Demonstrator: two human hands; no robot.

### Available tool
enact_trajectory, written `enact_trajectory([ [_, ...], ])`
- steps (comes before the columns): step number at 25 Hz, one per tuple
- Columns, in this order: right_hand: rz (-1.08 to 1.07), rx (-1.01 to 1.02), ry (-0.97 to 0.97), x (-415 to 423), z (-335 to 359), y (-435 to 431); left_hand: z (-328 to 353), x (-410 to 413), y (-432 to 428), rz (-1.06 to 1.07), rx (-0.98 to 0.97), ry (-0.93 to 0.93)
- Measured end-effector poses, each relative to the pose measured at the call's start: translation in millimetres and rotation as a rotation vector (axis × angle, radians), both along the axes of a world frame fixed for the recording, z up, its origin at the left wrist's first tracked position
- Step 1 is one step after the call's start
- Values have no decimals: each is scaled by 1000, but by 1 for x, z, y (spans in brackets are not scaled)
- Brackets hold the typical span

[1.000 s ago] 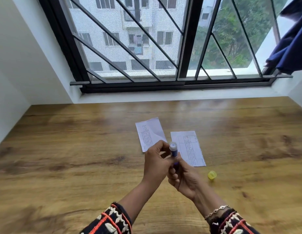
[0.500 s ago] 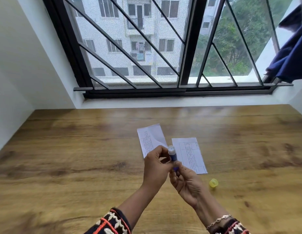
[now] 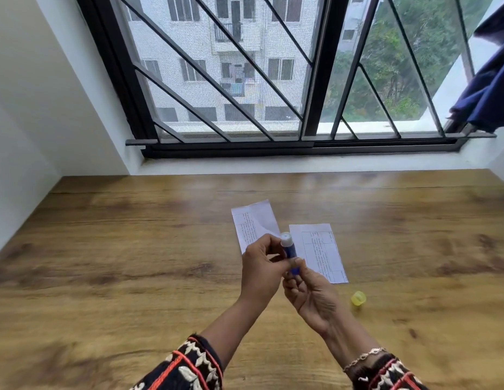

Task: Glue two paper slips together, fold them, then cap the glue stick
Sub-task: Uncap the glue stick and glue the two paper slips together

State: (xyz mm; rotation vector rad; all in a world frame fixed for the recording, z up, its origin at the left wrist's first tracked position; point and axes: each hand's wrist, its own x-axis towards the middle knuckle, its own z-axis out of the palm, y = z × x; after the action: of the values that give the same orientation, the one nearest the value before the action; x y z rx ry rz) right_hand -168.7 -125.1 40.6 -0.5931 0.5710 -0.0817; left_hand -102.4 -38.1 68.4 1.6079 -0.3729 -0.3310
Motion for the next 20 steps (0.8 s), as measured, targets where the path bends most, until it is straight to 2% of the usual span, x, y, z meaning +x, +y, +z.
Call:
enact_trajectory([
  [11,79,52,55,2,-6,-3,-3,1,2,-33,-6,16],
  [20,77,56,-144,5,-11,-4,-6,7,0,-1,9,-27],
])
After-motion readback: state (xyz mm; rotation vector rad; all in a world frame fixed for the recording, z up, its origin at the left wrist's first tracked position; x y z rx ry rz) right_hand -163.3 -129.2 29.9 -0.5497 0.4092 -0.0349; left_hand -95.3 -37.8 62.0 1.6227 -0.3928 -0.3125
